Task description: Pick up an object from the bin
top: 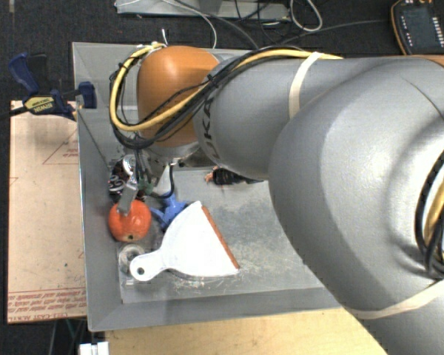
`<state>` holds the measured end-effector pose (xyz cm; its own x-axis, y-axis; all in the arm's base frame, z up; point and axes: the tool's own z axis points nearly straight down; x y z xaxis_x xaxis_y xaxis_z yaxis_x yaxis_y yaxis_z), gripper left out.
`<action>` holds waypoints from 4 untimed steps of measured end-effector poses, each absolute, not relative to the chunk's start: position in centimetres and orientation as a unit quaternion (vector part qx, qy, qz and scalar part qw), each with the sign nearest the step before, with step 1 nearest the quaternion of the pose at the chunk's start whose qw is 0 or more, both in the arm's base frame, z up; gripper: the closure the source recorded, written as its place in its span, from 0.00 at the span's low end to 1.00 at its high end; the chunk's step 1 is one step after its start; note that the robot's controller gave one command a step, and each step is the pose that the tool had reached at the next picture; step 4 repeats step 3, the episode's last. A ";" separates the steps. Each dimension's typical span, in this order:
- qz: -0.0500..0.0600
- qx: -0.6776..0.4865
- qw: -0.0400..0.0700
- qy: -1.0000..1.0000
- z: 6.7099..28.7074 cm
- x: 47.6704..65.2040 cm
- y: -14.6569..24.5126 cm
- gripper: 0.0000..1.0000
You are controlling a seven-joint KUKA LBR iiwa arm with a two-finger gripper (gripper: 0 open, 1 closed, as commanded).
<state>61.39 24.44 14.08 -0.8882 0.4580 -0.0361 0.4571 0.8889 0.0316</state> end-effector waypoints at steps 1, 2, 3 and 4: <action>0.011 0.256 0.021 0.966 12.3 62.6 23.0 0.00; 0.027 0.403 0.029 0.914 8.0 62.1 24.8 1.00; 0.026 0.403 0.029 0.914 8.0 62.1 24.8 1.00; 0.026 0.403 0.029 0.914 8.0 62.1 24.8 1.00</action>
Offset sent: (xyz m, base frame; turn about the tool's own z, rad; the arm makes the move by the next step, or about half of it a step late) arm 0.0009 -0.0009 -0.0708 0.3627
